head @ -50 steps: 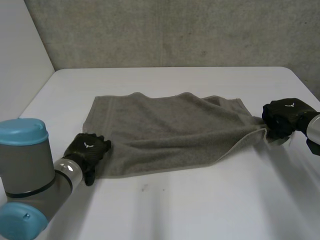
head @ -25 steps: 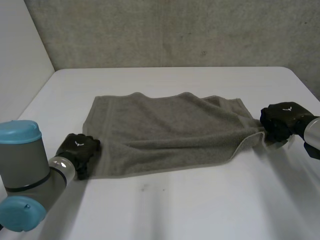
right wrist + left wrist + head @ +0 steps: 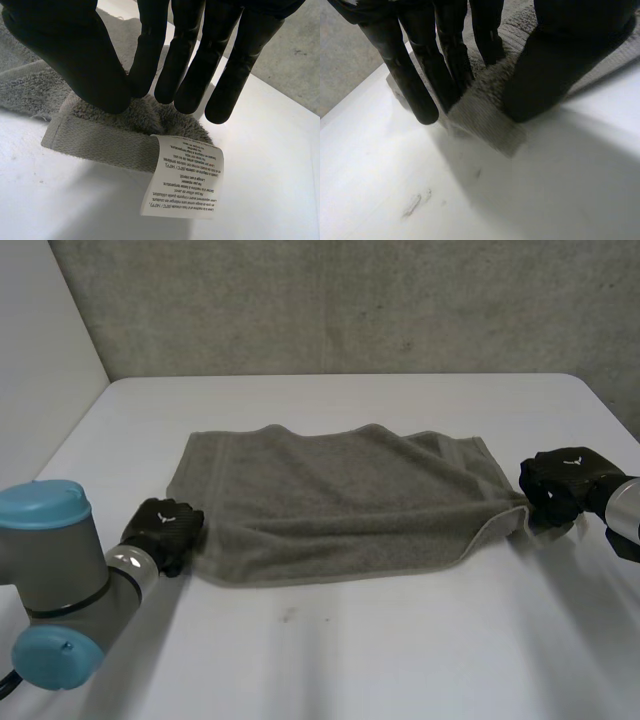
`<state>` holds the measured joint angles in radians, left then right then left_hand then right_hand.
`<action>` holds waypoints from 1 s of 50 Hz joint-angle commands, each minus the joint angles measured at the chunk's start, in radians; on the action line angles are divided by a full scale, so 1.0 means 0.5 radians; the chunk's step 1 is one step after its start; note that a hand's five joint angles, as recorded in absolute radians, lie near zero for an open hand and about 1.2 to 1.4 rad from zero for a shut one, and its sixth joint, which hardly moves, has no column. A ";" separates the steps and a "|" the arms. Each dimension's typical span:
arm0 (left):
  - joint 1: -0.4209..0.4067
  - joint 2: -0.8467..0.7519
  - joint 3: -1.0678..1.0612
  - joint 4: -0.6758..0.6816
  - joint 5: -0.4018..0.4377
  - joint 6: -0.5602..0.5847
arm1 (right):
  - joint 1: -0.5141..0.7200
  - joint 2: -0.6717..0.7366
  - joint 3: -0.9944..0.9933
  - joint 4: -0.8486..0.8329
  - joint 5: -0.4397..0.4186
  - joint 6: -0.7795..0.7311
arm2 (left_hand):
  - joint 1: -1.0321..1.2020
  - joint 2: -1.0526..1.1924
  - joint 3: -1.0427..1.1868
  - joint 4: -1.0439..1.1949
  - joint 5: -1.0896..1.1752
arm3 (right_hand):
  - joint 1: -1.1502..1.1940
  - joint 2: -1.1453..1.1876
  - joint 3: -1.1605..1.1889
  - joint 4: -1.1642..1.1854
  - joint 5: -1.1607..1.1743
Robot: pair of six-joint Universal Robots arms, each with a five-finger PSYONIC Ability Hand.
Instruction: Fold the towel.
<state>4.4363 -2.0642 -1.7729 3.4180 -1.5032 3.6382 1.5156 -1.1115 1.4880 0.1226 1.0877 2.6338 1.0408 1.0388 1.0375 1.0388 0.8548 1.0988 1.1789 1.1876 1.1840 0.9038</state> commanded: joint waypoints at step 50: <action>0.169 0.487 -0.007 -0.694 0.132 -0.024 | -0.181 -0.085 -0.132 0.872 0.098 -0.883 | 0.711 0.715 0.717 0.715 0.734 | 0.595 0.435 0.417 0.425 0.636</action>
<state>4.5344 -1.6492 -1.8031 3.0276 -1.4472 3.6283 1.3910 -1.2919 1.4287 0.6446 1.0798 2.1789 1.1683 1.2170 1.2107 1.2168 1.0222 1.0988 1.1789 1.1876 1.1840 0.9038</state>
